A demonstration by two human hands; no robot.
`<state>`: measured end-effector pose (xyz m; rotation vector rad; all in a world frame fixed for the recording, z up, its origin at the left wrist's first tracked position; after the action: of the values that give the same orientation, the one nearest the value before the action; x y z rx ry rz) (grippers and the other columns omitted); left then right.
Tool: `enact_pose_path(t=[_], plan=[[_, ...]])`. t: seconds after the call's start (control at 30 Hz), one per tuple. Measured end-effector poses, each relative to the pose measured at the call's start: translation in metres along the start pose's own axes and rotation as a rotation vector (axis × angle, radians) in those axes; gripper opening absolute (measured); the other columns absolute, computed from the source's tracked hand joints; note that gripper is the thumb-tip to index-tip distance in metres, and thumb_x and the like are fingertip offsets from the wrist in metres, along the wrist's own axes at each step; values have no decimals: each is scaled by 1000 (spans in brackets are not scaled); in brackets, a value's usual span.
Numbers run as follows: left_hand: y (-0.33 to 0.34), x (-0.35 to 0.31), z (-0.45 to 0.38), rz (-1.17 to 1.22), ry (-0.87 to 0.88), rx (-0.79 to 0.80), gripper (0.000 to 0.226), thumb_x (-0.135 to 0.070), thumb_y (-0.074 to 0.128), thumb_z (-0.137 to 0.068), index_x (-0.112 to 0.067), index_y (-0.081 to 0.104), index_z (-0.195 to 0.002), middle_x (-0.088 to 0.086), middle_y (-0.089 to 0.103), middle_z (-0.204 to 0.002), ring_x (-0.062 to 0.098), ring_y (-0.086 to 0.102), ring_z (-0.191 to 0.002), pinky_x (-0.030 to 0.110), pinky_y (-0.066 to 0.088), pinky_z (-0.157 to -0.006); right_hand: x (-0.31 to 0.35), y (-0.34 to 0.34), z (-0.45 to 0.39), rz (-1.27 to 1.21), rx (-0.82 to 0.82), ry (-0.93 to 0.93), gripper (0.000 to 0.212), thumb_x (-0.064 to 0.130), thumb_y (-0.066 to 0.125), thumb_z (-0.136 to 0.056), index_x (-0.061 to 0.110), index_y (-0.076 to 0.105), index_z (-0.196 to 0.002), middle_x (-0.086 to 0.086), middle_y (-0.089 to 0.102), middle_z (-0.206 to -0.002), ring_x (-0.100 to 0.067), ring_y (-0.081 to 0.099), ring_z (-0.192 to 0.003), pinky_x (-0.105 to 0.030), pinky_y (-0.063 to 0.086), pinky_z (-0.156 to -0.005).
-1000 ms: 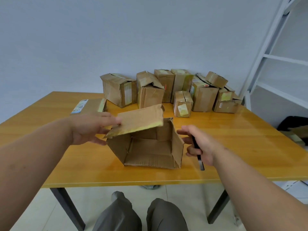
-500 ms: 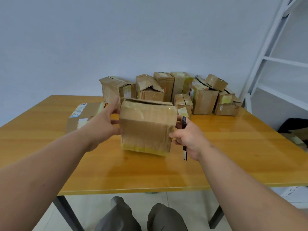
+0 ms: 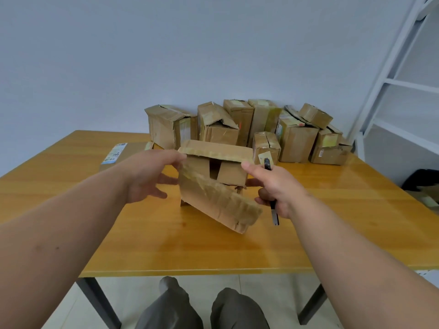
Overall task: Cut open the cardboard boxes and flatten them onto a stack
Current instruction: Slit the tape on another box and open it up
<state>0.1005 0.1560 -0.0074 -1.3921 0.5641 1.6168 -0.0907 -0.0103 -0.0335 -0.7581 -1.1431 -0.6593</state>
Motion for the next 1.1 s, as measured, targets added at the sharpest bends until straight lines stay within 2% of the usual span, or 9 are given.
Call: enact_pose_path(t=[0.1, 0.23, 0.37, 0.47, 0.53, 0.73, 0.93, 1.0, 1.1], plan=[[-4, -8, -2, -42, -25, -117, 31, -39, 65, -91, -11, 64, -80, 2, 61, -115, 29, 63, -105, 62, 43, -99, 11, 5, -1, 109, 0, 3, 54, 58, 76, -74, 23, 62, -112, -8, 68, -110, -13, 41, -58, -27, 54, -62], [11, -21, 0, -303, 18, -88, 22, -17, 74, -85, -16, 59, -101, 7, 63, -105, 26, 61, -99, 54, 49, -93, 27, 12, -2, 348, -48, -49, 86, 54, 80, -72, 14, 43, -139, -7, 54, -130, -22, 55, -100, -32, 53, -67], [25, -33, 1, -582, 84, -38, 72, -16, 80, -79, -40, 41, -134, 1, 49, -116, 23, 55, -95, 43, 53, -81, 41, 19, -4, 551, -127, -103, 105, 43, 87, -68, 16, 22, -145, -12, 47, -140, -31, 53, -119, -44, 53, -88], [31, -40, -3, -838, 122, -17, 94, -25, 82, -77, -43, 23, -148, 2, 46, -127, 22, 55, -100, 33, 53, -74, 43, 28, -6, 702, -130, -114, 114, 46, 88, -65, 23, 10, -146, -12, 53, -131, -29, 60, -108, -42, 56, -84], [32, -45, -10, -1065, 135, -33, 105, -35, 83, -76, -40, 13, -154, 5, 44, -143, 26, 51, -118, 34, 50, -88, 42, 32, -8, 776, -126, -135, 118, 50, 87, -63, 27, 7, -147, -9, 57, -124, -27, 63, -100, -43, 58, -80], [35, -49, -25, -1514, 80, -135, 122, -71, 75, -63, -32, 5, -155, 5, 50, -142, 28, 53, -121, 39, 50, -90, 45, 37, -5, 916, -139, -219, 103, 60, 84, -59, 25, 22, -134, -2, 59, -115, -26, 61, -102, -45, 57, -81], [32, -64, -16, -1650, 194, -373, 68, -58, 69, -75, -20, 42, -124, -3, 53, -86, 20, 55, -81, 34, 42, -59, 58, 37, 4, 883, -200, -307, 72, 59, 70, -70, 21, 36, -122, 2, 59, -100, -21, 60, -88, -40, 58, -72], [32, -65, -14, -1585, 231, -361, 45, -52, 59, -83, -18, 50, -110, -2, 53, -82, 19, 55, -79, 32, 40, -58, 57, 36, 5, 824, -181, -305, 67, 58, 60, -73, 18, 43, -124, 1, 60, -98, -20, 59, -86, -38, 57, -71], [25, -57, -16, -1472, 234, -322, 48, -56, 47, -90, -15, 54, -115, 2, 52, -97, 21, 55, -92, 34, 46, -69, 52, 32, 5, 669, -120, -293, 51, 50, 48, -86, 14, 53, -122, -2, 59, -104, -19, 54, -92, -37, 52, -78]])
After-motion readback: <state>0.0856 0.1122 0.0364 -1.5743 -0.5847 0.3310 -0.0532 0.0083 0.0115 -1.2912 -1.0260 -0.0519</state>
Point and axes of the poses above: each hand's wrist, its own z-axis away from the middle knuckle, its own y-axis out of the palm, x = y × z, the point moved 10 cm from there along -z, towards the middle knuckle
